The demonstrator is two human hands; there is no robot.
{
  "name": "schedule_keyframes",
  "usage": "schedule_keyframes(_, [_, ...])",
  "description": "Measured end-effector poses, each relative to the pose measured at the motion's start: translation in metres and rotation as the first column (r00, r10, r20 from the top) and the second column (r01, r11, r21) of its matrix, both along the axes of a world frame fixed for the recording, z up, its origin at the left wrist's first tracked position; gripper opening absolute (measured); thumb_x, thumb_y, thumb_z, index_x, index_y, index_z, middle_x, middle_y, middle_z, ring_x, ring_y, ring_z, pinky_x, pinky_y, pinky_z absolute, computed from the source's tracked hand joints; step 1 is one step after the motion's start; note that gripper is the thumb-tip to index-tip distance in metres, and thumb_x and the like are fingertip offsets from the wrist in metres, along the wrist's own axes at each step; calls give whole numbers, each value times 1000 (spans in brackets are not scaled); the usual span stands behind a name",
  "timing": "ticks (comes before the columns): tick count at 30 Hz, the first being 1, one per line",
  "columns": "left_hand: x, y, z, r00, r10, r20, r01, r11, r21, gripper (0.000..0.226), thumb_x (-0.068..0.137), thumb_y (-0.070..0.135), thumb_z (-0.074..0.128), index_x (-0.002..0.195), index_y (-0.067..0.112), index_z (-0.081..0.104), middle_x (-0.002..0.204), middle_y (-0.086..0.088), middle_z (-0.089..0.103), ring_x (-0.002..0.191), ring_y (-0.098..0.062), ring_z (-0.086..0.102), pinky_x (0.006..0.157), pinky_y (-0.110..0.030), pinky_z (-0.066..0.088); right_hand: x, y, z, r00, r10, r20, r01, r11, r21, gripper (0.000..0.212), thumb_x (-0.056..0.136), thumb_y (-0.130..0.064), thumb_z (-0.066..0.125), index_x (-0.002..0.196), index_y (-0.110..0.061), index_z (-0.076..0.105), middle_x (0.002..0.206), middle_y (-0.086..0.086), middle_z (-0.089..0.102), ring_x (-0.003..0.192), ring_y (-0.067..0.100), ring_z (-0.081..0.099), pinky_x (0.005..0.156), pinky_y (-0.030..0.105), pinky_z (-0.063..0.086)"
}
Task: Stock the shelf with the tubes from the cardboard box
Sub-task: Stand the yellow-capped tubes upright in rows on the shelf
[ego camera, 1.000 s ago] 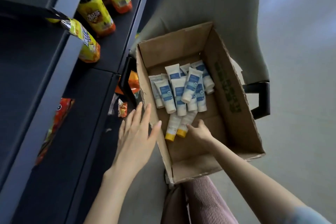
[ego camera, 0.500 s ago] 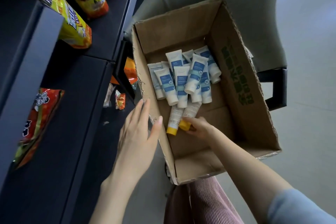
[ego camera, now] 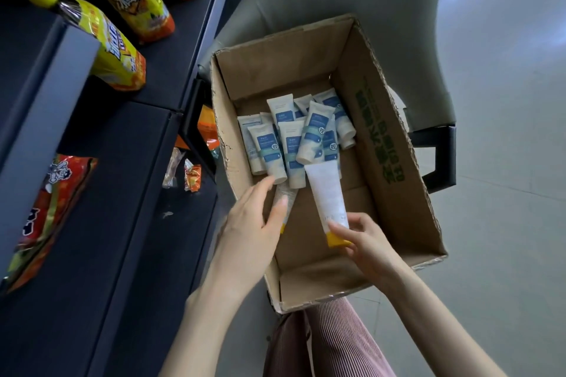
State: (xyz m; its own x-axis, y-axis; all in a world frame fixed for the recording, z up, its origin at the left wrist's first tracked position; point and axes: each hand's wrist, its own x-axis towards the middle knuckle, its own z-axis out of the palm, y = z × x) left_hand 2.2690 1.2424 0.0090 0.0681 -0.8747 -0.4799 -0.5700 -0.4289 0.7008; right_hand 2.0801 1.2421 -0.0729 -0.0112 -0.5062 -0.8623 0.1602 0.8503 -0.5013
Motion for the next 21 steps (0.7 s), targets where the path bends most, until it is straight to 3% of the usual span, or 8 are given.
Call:
schedule_keyframes(3, [-8,1,1,998,10,-62,-7,999,45,45,97,40,39,141,32,37,138,15,47,122,3,43,95,-12,31,13,4,26,988,-36,-152,-15,947,-321,41,67,-23,78,101,-15,57,105,13,67,93,17,64,72,26,51])
schedule_keyframes(6, [-19,-1,11,963,100,-249,-94,995,38,42,95,40,43,137,41,38,115,31,53,101,21,48,78,6,32,30,3,40,979,-64,-196,-66,803,-592,34,73,-12,79,98,-17,56,97,-1,66,88,11,63,75,23,51])
schedule_keyframes(8, [-23,-4,13,918,173,-358,-169,985,42,29,94,40,46,122,44,47,103,30,61,97,21,53,75,3,37,42,1,44,980,-72,-187,-86,694,-715,32,77,-13,78,99,-19,56,98,2,64,91,17,63,80,30,52])
schedule_keyframes(10, [-23,-6,11,850,268,-453,-280,959,41,28,92,40,52,119,30,54,104,11,70,101,1,63,82,-11,47,53,-2,46,958,-73,-277,-194,546,-815,29,77,-16,76,98,-20,56,104,6,59,100,19,60,87,34,50])
schedule_keyframes(12, [-20,-7,11,744,379,-549,-388,915,106,38,90,38,55,123,20,53,107,2,71,101,-13,66,85,-28,53,62,-5,47,913,-88,-399,-338,385,-859,30,76,-8,76,97,-18,56,106,3,55,103,14,59,90,26,48])
schedule_keyframes(15, [-14,-7,11,603,498,-623,-498,845,194,38,91,28,52,126,13,53,110,-6,70,98,-17,68,75,-26,56,71,-3,46,871,-85,-484,-456,226,-861,30,77,-2,74,97,-17,58,109,1,53,110,17,57,97,20,44])
schedule_keyframes(17, [-10,-6,10,542,544,-641,-548,807,222,36,92,24,51,126,14,53,111,-7,69,96,-17,68,71,-25,55,73,2,43,859,-34,-512,-500,163,-850,25,81,-2,69,98,-18,59,114,3,51,119,18,52,102,22,41])
schedule_keyframes(21, [-2,-3,6,508,570,-646,-596,774,215,31,91,18,54,122,18,53,104,-4,70,87,-13,70,65,-24,55,73,11,39,848,65,-527,-530,121,-839,11,91,-12,59,100,-17,61,123,3,50,127,17,47,104,28,42])
